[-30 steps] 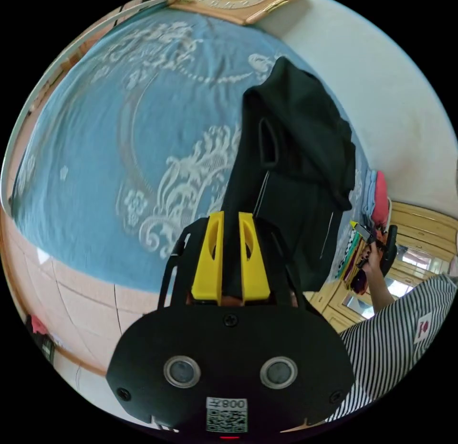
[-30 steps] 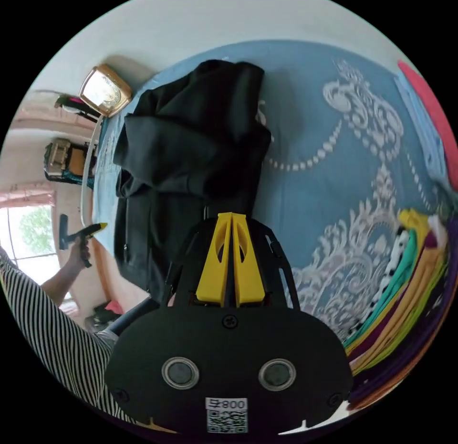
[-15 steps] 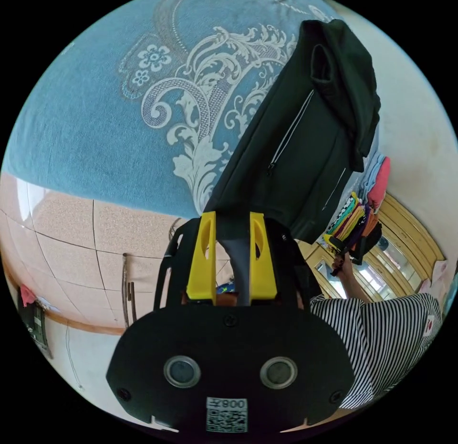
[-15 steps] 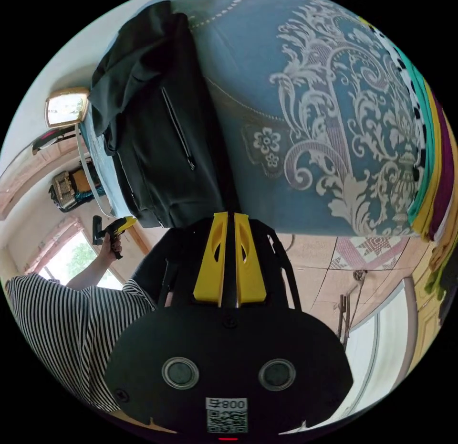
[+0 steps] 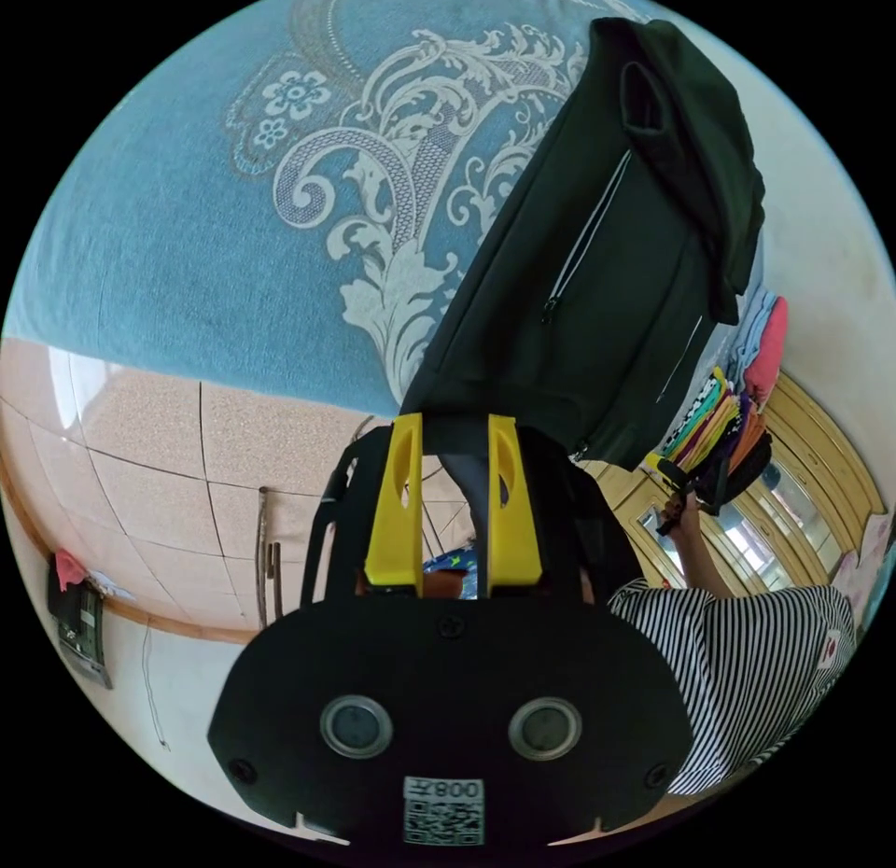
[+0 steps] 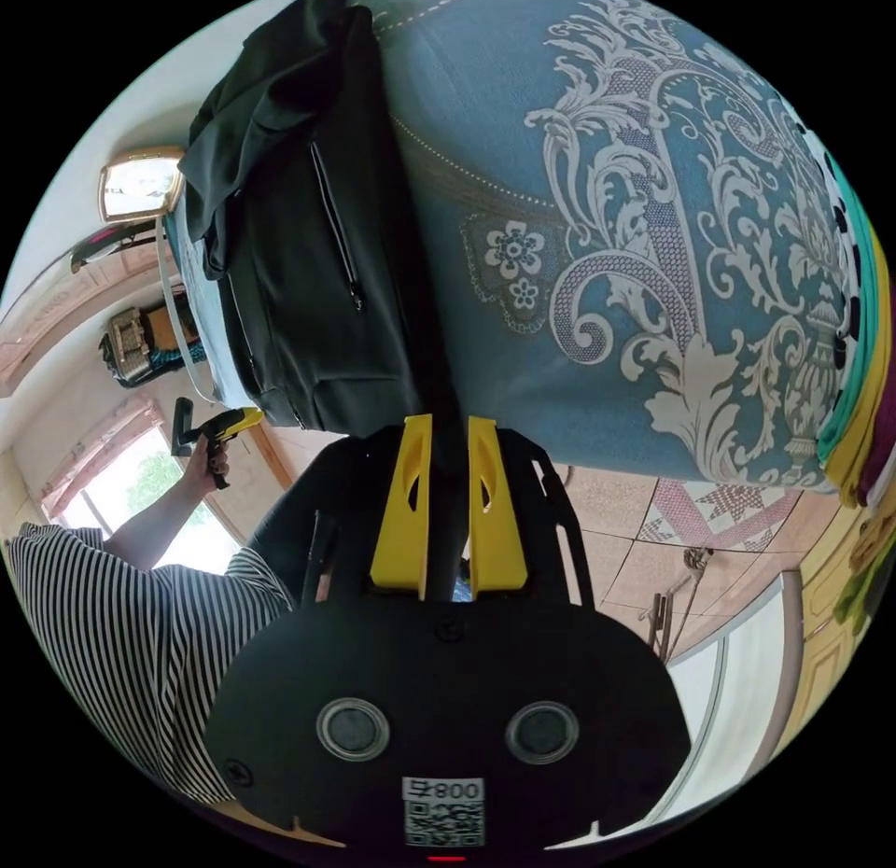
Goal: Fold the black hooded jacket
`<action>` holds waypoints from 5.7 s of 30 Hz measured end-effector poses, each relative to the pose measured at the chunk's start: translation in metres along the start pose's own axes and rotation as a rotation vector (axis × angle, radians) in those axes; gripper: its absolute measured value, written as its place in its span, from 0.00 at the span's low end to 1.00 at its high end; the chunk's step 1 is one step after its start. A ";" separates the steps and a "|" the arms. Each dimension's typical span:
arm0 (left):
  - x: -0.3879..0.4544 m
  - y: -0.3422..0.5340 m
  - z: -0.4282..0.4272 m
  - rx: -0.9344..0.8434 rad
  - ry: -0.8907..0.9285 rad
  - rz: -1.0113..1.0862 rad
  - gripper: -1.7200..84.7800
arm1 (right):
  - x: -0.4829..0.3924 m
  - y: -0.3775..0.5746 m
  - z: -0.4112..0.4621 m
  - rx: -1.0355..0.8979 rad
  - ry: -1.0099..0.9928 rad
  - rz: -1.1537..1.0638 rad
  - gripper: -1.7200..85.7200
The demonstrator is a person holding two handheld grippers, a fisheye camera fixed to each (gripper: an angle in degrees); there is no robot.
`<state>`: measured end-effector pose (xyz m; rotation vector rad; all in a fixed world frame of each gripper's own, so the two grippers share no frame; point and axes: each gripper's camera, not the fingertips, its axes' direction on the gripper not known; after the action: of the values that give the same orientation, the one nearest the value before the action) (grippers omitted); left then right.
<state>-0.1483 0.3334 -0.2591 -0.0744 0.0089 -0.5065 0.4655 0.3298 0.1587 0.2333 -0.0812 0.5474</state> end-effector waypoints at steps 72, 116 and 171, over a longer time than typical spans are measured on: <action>-0.167 0.120 0.183 0.187 0.184 0.334 0.13 | -0.014 0.257 0.062 0.462 -0.046 -0.274 0.12; -0.166 0.408 0.298 0.455 0.584 0.527 0.06 | 0.138 0.417 0.042 0.507 -0.386 -0.449 0.04; 0.018 0.256 0.092 0.598 0.787 0.652 0.07 | 0.153 0.197 -0.111 0.659 -0.427 -0.597 0.04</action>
<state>-0.0060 0.5544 -0.1860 0.6993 0.6297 0.1549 0.4939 0.5971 0.1110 0.9816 -0.2360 -0.0984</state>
